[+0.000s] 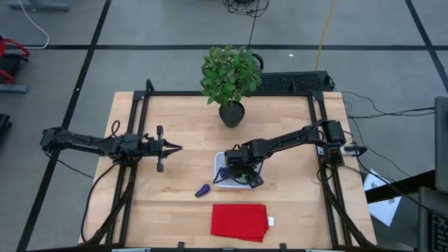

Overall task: Pick and placing Produce into tupperware
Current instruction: Put the green pear into the white bin, then put the violet eggplant into the white bin

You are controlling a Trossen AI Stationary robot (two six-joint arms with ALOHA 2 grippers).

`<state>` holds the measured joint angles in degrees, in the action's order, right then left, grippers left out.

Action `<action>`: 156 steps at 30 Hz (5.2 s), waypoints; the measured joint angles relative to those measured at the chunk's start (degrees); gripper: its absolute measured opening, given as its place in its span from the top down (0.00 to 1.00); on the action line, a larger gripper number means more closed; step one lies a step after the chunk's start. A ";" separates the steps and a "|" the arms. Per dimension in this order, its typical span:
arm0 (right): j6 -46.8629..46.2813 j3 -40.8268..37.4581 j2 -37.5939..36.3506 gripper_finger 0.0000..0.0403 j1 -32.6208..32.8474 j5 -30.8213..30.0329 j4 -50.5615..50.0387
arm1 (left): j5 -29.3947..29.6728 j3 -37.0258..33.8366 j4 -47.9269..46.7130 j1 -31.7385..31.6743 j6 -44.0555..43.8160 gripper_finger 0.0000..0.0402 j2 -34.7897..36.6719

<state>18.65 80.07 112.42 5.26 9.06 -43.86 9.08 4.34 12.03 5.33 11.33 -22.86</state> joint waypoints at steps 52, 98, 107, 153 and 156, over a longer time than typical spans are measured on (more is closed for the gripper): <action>-2.21 0.63 -1.36 0.36 0.09 0.22 -2.49 | -0.02 0.00 0.04 -0.01 0.00 0.94 -0.01; -1.64 6.38 -1.49 0.67 -0.42 -0.02 -11.44 | -0.02 0.00 -0.33 0.00 0.00 0.94 0.00; -1.77 9.25 -1.60 0.68 -0.42 -0.01 -13.61 | -0.02 0.00 -0.33 0.00 0.00 0.94 -0.01; -17.77 9.22 -18.99 1.00 -0.47 -0.93 -25.75 | -0.02 0.00 -0.33 -0.01 -0.34 0.94 0.01; -18.43 9.22 -21.51 1.00 -0.25 -1.50 -25.76 | 0.00 0.00 -0.34 -0.01 -0.49 0.94 0.01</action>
<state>0.23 89.30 90.92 5.00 7.56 -69.62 9.08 4.34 11.69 5.32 10.84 -22.85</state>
